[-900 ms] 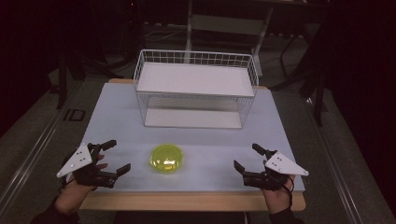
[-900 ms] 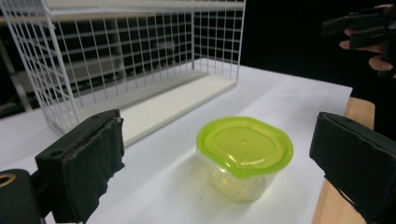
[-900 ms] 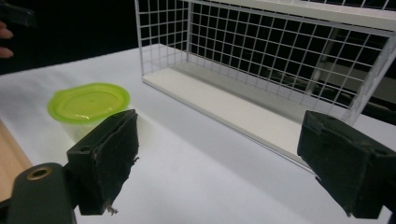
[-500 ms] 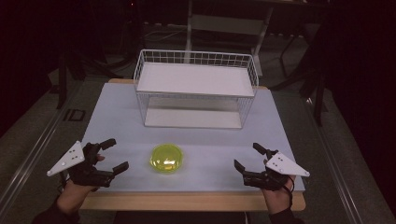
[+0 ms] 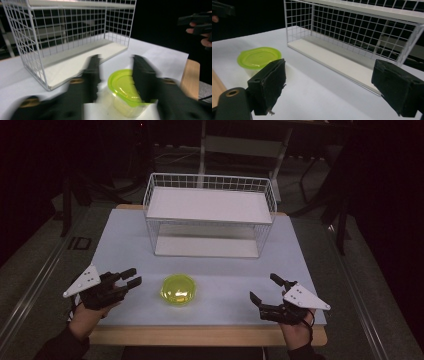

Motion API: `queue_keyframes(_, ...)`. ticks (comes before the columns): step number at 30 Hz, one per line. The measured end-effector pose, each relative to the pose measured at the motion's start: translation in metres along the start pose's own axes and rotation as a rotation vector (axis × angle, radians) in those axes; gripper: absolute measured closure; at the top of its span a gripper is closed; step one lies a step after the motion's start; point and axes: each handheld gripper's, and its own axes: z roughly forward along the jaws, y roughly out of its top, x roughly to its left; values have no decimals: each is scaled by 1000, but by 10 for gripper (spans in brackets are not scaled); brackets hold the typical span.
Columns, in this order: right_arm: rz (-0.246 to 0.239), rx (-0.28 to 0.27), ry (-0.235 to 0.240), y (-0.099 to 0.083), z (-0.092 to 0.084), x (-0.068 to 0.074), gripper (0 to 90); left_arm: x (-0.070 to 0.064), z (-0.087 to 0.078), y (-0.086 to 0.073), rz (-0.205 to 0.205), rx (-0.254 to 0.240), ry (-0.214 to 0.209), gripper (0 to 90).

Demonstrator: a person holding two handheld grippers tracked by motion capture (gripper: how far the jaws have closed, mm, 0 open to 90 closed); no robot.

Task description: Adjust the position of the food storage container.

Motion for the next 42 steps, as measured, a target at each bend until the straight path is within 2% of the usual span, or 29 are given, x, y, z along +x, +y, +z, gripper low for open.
queue_keyframes(2, -3, -3, 2, 0, 0, 1, 120, 2, 5, -2, -17, 47, 3, 769)
queue_keyframes(6, -4, -1, 7, 0, 0, 1, 120, 2, 16, -7, -3, 136, 24, 885)
queue_keyframes(10, -10, -2, 10, 0, 0, 2, 120, 2, 28, -12, 20, 204, 40, 899)
queue_keyframes(14, -11, 0, 13, 0, 0, 2, 120, 2, 39, -18, 29, 280, 34, 900)
queue_keyframes(15, -10, 0, 15, 0, 0, 2, 120, 3, 42, -20, 25, 311, 51, 900)
queue_keyframes(16, -10, -1, 15, 0, 0, 2, 120, 4, 45, -22, 10, 337, 49, 900)
queue_keyframes(21, -11, -3, 20, 0, 0, 2, 120, 5, 54, -33, 0, 429, 2, 900)
queue_keyframes(23, -11, -4, 21, 0, -1, 2, 120, 4, 56, -36, -11, 430, -21, 900)
queue_keyframes(25, -7, -6, 19, 0, -1, 1, 120, 2, 59, -36, -3, 445, -35, 900)
queue_keyframes(31, -6, -7, 21, 0, -1, 1, 120, -2, 70, -40, -31, 458, -91, 900)
queue_keyframes(35, -4, -7, 20, 0, -2, 1, 120, -7, 79, -41, -16, 475, -121, 900)
queue_keyframes(42, -1, -7, 21, 0, -3, 0, 120, -13, 87, -41, -25, 485, -150, 900)
